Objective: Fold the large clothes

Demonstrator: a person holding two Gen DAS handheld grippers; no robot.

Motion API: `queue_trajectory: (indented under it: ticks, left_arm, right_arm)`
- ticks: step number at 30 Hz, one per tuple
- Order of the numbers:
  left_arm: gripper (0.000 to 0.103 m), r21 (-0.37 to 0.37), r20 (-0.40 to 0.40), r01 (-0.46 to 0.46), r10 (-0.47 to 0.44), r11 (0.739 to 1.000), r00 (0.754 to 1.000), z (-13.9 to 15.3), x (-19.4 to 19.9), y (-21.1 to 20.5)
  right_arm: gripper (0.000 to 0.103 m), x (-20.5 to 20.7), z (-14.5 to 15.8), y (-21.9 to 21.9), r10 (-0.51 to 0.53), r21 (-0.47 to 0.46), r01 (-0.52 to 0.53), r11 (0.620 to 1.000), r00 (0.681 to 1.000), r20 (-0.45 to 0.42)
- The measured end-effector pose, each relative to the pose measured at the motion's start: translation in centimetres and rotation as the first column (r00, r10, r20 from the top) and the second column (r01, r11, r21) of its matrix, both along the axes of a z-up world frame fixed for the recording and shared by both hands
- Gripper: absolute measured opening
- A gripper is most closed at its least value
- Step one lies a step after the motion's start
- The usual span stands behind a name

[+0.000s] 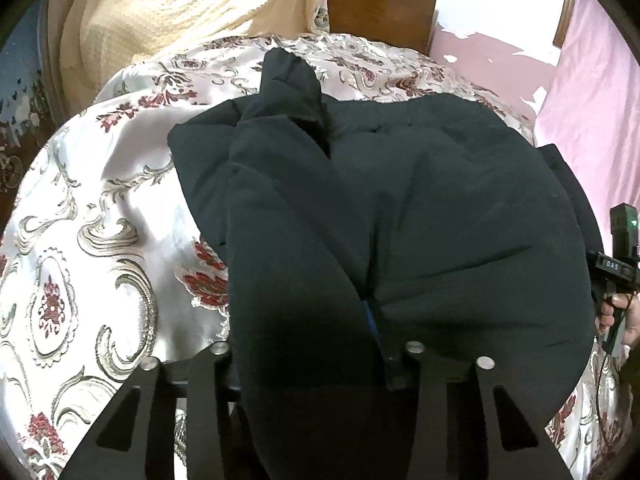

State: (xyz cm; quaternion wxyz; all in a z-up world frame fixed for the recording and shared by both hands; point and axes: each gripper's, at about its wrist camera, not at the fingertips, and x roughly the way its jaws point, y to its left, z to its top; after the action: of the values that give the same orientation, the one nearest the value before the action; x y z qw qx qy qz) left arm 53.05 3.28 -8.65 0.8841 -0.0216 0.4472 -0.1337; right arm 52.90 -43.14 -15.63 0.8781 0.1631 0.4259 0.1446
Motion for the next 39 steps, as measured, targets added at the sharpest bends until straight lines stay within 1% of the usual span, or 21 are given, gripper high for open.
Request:
queue_trajectory:
  ticks: [4,5,7,8,9,11,14,17,21,22,27,29,32,33,36,38,39]
  left_arm:
    - [0.022,-0.012,0.022,-0.010,0.010,1.000,1.000,1.0,-0.6,0.3]
    - [0.019,-0.036,0.016,-0.020,0.020,0.999,1.000,1.5,-0.7,0.7]
    - [0.015,-0.091,0.013,-0.040,0.041,0.995,0.999,2.6,-1.1,1.4]
    - [0.014,-0.107,0.012,-0.047,0.048,0.993,0.999,3.5,-1.4,1.6]
    - [0.014,-0.099,0.013,-0.047,0.048,0.994,0.999,4.0,-1.7,1.4]
    - [0.013,-0.059,0.021,-0.036,0.037,0.998,0.999,5.2,-2.8,0.9]
    - [0.013,-0.047,0.029,-0.023,0.025,0.999,0.999,6.5,-4.9,0.6]
    - [0.013,-0.040,0.028,-0.009,0.010,0.999,1.000,7.7,-7.8,0.4]
    - [0.013,-0.023,0.031,0.000,0.001,1.000,1.000,8.8,-12.7,0.4]
    - [0.013,-0.023,0.027,0.000,0.000,1.000,1.000,8.8,-13.9,0.6]
    - [0.013,-0.030,-0.003,-0.005,0.005,1.000,1.000,8.1,-17.4,1.2]
    - [0.013,-0.032,-0.003,-0.007,0.007,0.999,1.000,7.8,-18.6,1.4]
    - [0.013,-0.007,-0.013,-0.008,0.007,1.000,1.000,7.0,-19.1,1.2]
    - [0.014,0.002,-0.016,-0.010,0.010,1.000,1.000,6.7,-19.1,1.0]
    - [0.019,0.010,-0.028,-0.032,0.032,0.999,0.999,5.7,-19.1,1.3]
    - [0.025,-0.008,-0.042,-0.061,0.061,0.998,0.997,5.0,-19.0,1.8]
    - [0.030,-0.009,-0.055,-0.079,0.078,0.997,0.995,4.5,-19.0,1.9]
  right_arm:
    - [0.028,-0.6,2.1,1.2,-0.040,-0.058,0.040,0.997,0.999,0.004]
    - [0.026,-0.9,2.8,1.5,-0.048,-0.070,0.049,0.996,0.999,0.010]
    - [0.023,-1.6,3.8,1.6,-0.064,-0.061,0.065,0.996,0.998,0.016]
    - [0.022,-2.0,4.4,1.5,-0.069,-0.055,0.069,0.996,0.998,0.017]
    - [0.022,-2.4,4.8,1.5,-0.069,-0.053,0.070,0.996,0.997,0.017]
    - [0.021,-3.5,5.8,1.6,-0.062,-0.062,0.062,0.996,0.998,0.016]
    - [0.021,-5.5,6.7,1.7,-0.051,-0.066,0.052,0.996,0.999,0.016]
    - [0.021,-8.1,7.6,1.6,-0.044,-0.070,0.045,0.997,0.999,0.017]
    - [0.020,-11.6,8.8,1.7,-0.027,-0.073,0.029,0.997,0.999,0.031]
    - [0.020,-12.5,8.9,1.7,-0.023,-0.072,0.025,0.997,0.999,0.034]
    - [0.020,-17.0,8.9,1.6,-0.024,-0.055,0.026,0.998,0.999,0.033]
    - [0.020,-18.5,8.7,1.8,-0.026,-0.067,0.029,0.997,0.999,0.037]
    - [0.021,-19.8,7.9,1.5,-0.051,-0.053,0.052,0.997,0.998,0.025]
    - [0.023,-19.6,7.4,1.3,-0.062,-0.049,0.063,0.997,0.998,0.018]
    - [0.029,-19.4,5.8,0.8,-0.101,-0.048,0.100,0.994,0.995,-0.020]
    - [0.033,-19.2,5.0,0.4,-0.117,-0.035,0.116,0.993,0.992,-0.036]
    - [0.036,-19.1,4.7,0.4,-0.123,-0.033,0.122,0.992,0.992,-0.038]
